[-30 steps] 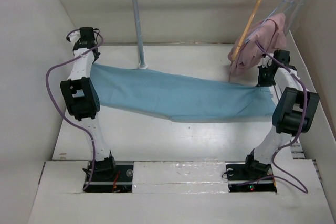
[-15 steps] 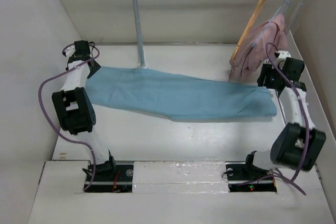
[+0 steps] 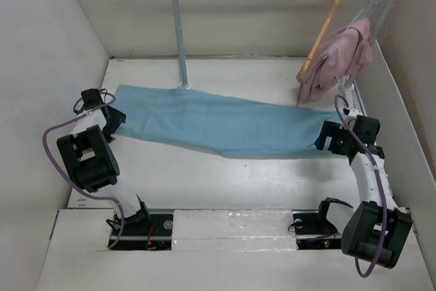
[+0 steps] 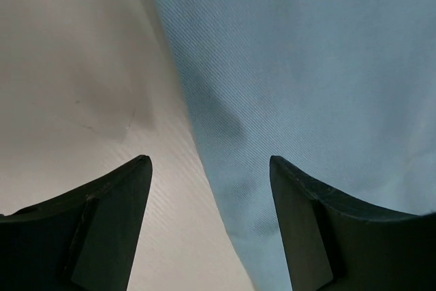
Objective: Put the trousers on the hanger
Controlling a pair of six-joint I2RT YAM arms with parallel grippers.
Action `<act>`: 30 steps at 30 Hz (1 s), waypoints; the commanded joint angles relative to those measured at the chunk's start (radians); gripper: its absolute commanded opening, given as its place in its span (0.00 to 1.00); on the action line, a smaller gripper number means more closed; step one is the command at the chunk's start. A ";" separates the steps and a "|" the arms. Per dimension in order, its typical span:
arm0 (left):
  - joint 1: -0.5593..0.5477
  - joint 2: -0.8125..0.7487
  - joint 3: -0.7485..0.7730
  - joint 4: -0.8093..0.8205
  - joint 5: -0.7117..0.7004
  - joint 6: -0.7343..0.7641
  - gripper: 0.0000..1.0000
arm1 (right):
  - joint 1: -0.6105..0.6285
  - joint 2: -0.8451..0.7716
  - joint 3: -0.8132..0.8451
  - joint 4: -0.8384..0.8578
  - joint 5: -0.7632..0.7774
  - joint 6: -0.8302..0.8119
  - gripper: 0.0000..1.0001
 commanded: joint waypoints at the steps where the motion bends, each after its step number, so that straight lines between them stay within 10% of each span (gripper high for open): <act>1: -0.003 0.039 0.001 0.046 0.087 -0.009 0.66 | -0.056 -0.025 -0.035 0.010 -0.003 0.043 0.94; 13: -0.003 0.194 0.050 0.040 0.054 0.006 0.53 | -0.163 0.193 -0.141 0.362 0.035 0.316 0.90; 17: -0.003 0.237 0.073 0.065 0.021 -0.001 0.25 | -0.174 0.345 -0.123 0.505 -0.017 0.362 0.44; 18: -0.003 0.245 0.079 0.066 0.023 0.000 0.05 | -0.174 0.366 -0.120 0.525 -0.022 0.362 0.30; 20: -0.003 0.265 0.108 0.045 -0.006 0.016 0.00 | -0.183 0.370 -0.112 0.504 -0.030 0.346 0.12; 30: 0.016 0.211 0.041 0.004 -0.162 0.045 0.00 | -0.296 0.068 -0.132 0.099 0.075 0.100 0.02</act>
